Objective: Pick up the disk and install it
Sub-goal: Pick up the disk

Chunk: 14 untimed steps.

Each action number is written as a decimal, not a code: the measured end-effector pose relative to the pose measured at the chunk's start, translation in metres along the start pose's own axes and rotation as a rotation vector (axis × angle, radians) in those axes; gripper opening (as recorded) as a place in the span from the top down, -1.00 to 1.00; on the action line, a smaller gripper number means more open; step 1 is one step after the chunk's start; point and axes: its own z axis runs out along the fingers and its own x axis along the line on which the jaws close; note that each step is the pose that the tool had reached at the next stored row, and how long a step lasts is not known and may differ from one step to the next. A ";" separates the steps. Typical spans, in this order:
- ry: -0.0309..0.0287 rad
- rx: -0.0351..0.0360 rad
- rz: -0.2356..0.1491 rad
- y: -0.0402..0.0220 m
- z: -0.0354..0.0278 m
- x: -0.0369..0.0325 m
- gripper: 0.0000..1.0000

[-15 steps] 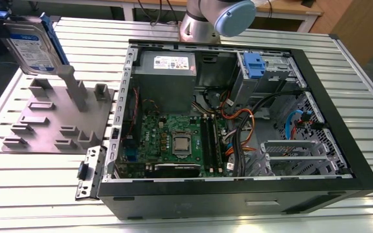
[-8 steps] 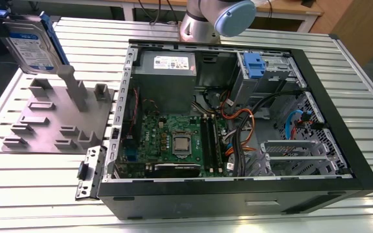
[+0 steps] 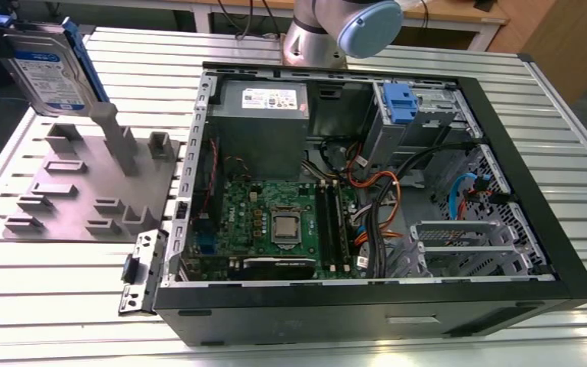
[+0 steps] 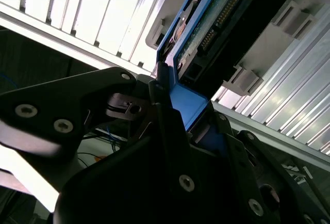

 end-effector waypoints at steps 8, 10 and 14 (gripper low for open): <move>0.0000 0.0001 0.000 0.0000 -0.0079 -0.0002 0.27; -0.0001 0.0001 0.000 0.0000 -0.0104 -0.0003 0.27; -0.0001 0.0001 0.000 0.0000 -0.0150 -0.0004 0.27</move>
